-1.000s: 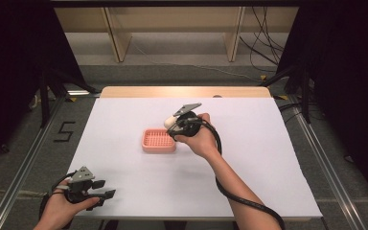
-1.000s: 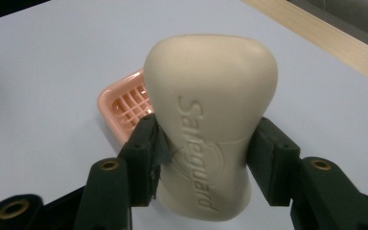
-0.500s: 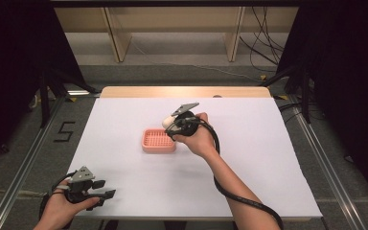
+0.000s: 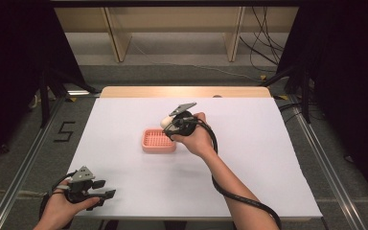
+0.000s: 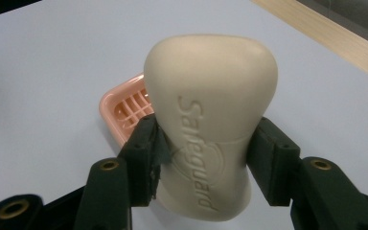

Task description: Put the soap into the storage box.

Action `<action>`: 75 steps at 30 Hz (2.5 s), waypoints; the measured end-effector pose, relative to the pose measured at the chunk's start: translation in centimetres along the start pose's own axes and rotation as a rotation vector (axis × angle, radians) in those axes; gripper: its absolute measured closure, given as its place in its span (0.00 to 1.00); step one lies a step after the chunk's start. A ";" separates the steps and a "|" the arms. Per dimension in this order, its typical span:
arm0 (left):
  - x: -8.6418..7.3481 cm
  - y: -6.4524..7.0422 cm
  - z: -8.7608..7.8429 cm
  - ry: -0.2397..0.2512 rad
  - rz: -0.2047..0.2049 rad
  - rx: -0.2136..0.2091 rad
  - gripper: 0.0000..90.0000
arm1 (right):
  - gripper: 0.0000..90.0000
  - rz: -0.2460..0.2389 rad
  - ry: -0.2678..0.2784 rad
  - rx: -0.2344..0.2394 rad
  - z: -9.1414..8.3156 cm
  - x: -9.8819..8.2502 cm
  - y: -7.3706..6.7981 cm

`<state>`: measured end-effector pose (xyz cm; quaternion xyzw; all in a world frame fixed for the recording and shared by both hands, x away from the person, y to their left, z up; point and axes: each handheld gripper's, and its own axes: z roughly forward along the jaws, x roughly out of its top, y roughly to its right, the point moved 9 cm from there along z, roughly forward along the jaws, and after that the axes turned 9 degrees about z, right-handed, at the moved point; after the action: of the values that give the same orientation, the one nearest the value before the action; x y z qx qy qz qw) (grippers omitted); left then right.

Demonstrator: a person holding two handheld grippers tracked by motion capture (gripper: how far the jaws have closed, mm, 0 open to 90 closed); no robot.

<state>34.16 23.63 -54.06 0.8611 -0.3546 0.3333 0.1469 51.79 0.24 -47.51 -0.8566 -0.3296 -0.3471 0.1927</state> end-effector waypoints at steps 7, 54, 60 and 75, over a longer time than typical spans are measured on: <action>0.0 0.0 0.0 0.001 -0.001 -0.001 0.46 | 0.56 -0.009 0.016 -0.008 0.3 0.4 -0.1; 0.0 -0.1 0.0 0.003 -0.006 0.006 0.46 | 0.56 -0.001 -0.027 0.021 2.4 0.2 -1.0; 0.0 0.0 0.0 0.007 -0.006 -0.002 0.46 | 0.56 -0.012 -0.036 0.017 2.5 0.1 -0.9; 0.0 0.0 0.0 0.006 -0.006 -0.005 0.46 | 0.56 -0.021 -0.045 0.015 2.9 -0.1 -0.8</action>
<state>34.17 23.61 -54.05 0.8609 -0.3523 0.3345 0.1510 52.56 2.44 -49.48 -0.8592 -0.3454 -0.3274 0.1880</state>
